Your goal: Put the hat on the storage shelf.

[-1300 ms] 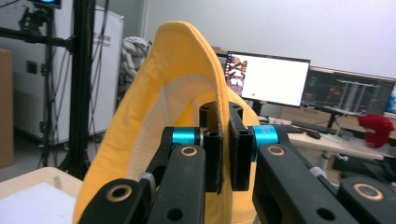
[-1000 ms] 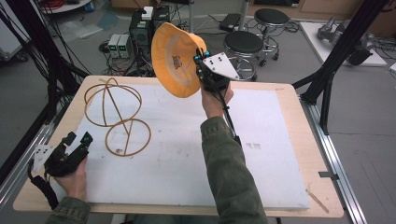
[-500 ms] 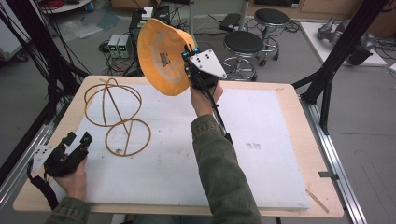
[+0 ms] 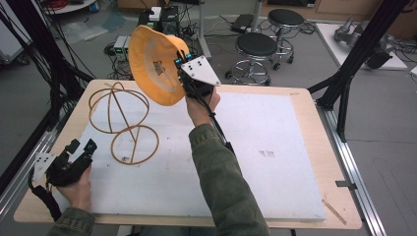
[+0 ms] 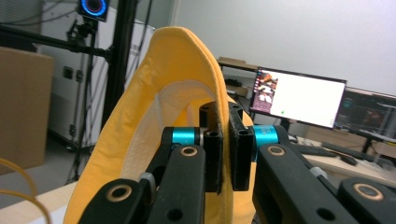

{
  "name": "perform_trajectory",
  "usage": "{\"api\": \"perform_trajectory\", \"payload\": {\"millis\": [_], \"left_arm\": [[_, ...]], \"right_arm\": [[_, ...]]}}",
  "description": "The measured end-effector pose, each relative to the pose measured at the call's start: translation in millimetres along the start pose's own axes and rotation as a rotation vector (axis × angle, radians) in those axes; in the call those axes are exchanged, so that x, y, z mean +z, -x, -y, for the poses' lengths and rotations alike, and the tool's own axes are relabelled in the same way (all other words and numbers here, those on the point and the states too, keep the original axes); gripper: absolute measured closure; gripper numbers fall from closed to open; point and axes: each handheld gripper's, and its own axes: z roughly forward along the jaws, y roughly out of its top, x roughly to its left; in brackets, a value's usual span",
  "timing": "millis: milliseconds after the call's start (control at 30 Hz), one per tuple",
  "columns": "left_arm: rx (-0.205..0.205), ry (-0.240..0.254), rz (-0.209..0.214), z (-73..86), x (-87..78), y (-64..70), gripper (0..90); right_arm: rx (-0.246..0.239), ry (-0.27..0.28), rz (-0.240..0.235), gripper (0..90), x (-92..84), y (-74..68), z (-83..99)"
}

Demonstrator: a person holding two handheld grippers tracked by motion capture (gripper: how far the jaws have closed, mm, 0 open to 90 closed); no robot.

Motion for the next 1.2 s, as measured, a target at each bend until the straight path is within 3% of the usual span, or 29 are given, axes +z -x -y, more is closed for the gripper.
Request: {"api": "perform_trajectory", "payload": {"millis": [467,733,1200], "left_arm": [[-0.013,0.002,-0.001,0.1,1.1,-0.4,37.8],[-0.023,0.005,-0.008,-0.2,1.0,-2.8,37.9],[-0.032,0.005,-0.013,-0.2,1.4,-5.0,37.9]], "right_arm": [[-0.01,0.056,-0.085,86.6,3.1,-30.3,-19.9],[-0.021,0.094,-0.202,86.6,-2.0,-63.9,-30.4],[-0.111,0.1,-0.436,86.4,-16.5,-127.9,-30.5]]}}
